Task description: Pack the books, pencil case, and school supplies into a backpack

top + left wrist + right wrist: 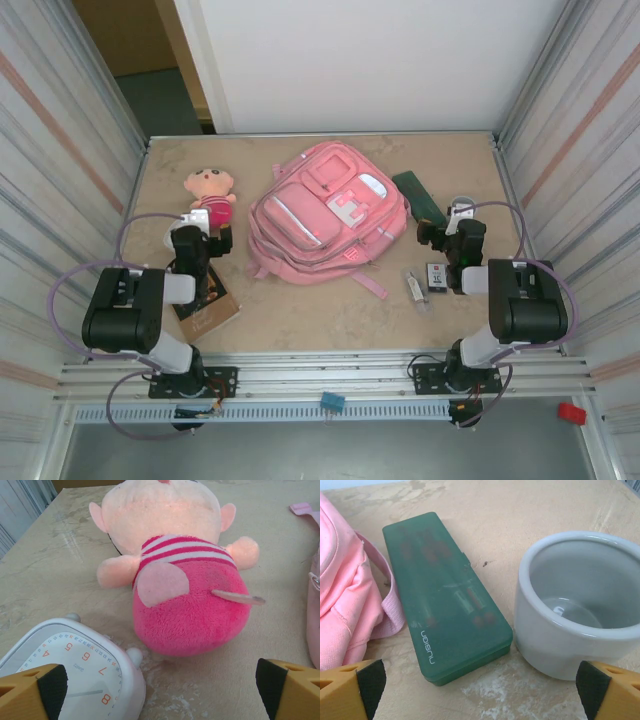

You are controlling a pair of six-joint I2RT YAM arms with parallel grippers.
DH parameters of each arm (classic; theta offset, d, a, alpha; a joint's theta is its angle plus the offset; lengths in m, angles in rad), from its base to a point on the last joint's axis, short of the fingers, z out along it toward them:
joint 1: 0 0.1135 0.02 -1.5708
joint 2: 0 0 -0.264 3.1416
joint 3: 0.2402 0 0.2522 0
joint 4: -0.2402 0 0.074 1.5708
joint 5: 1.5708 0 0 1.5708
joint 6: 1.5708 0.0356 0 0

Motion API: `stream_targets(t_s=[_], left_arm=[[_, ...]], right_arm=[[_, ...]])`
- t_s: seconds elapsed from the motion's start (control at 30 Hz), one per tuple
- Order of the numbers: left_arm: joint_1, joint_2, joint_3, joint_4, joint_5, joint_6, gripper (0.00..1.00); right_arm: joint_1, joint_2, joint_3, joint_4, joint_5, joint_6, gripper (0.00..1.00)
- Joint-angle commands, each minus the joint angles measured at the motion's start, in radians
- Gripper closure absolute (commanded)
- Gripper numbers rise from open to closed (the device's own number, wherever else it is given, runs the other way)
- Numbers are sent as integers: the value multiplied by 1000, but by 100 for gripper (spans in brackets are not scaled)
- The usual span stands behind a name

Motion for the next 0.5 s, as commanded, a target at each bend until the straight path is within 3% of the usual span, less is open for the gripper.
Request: stream_targets(t_s=[0.0, 0.47], left_arm=[[-3, -11, 16, 20, 7, 10, 1], [10, -9, 22, 11, 35, 3, 1]], right_arm=[[8, -3, 6, 13, 17, 5, 1], [5, -2, 8, 12, 13, 6, 1]])
